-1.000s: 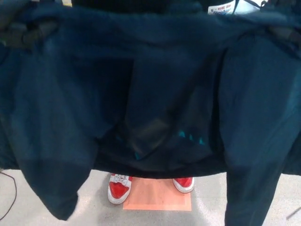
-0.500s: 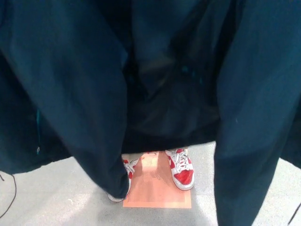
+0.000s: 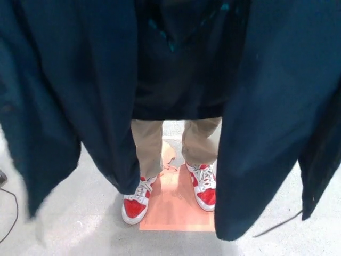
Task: A person hands a coat to the robot and the robot grabs it with both hands and holds it while the person wears the coat.
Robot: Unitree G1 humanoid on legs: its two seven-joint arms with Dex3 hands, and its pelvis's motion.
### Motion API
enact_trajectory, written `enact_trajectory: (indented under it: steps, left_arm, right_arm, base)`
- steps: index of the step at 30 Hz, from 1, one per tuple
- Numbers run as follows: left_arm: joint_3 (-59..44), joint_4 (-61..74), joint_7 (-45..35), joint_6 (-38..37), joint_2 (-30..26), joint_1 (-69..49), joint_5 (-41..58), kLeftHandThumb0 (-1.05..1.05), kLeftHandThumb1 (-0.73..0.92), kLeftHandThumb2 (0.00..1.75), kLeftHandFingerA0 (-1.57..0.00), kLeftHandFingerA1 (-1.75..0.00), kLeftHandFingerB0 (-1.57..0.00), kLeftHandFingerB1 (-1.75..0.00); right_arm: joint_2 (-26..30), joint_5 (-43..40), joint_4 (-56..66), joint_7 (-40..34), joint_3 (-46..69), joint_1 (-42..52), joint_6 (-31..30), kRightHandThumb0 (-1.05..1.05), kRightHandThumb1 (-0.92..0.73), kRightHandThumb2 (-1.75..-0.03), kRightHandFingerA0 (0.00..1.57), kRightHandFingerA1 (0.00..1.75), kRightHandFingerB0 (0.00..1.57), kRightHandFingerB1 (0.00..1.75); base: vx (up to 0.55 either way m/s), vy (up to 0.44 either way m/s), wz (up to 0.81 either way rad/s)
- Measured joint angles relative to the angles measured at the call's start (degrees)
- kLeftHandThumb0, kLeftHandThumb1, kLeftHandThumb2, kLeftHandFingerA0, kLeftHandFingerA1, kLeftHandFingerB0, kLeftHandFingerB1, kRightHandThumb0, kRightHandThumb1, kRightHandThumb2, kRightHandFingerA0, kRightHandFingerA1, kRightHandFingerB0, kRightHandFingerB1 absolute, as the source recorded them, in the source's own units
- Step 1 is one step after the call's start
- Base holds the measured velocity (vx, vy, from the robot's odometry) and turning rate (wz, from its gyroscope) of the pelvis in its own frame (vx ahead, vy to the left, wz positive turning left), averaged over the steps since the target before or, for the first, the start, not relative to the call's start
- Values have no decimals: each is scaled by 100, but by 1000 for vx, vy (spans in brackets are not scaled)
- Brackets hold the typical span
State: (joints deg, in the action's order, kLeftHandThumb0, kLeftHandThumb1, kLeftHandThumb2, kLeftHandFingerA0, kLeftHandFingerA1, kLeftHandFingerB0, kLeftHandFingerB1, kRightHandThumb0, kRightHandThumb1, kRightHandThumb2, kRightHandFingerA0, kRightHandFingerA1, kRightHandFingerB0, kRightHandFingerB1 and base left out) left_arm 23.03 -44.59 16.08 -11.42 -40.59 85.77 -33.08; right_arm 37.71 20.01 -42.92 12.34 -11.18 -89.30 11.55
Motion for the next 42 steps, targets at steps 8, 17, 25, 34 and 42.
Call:
enact_trajectory:
  steps: [8, 17, 25, 34, 42]
  left_arm:
    - [247, -833, 421, -202, 61, 1058, -259, -35, 79, 64, -91, -175, -67, -155]
    - [596, -1690, 841, -377, 82, 2265, -561, -37, 71, 63, -89, -175, -83, -103]
    - [876, -2342, 1225, -514, 59, 3406, -855, -46, 79, 64, -93, -175, -65, -159]
    - [1069, -2739, 1580, -618, 8, 4323, -1132, -46, 77, 63, -96, -175, -63, -172]
    - [1334, -2989, 1996, -635, 4, 4985, -1535, -45, 74, 63, -98, -175, -68, -161]
  right_arm:
    - [-19, 139, -780, -134, -34, -1102, 47, -43, -84, -65, 100, 175, 75, 169]
    - [-20, 382, -1680, -306, -218, -2421, 38, -41, -82, -64, 97, 175, 70, 166]
    - [36, 692, -2364, -624, -445, -3617, 59, -45, -81, -66, 100, 175, 81, 164]
    - [188, 1053, -2818, -1068, -764, -4568, 100, -46, -82, -65, 97, 175, 80, 163]
    - [372, 1340, -3059, -1536, -979, -5116, 151, -47, -83, -65, 91, 175, 71, 167]
  base:
    - [0, 0, 0]
    - [0, 0, 0]
    - [0, 0, 0]
    - [0, 0, 0]
    - [0, 0, 0]
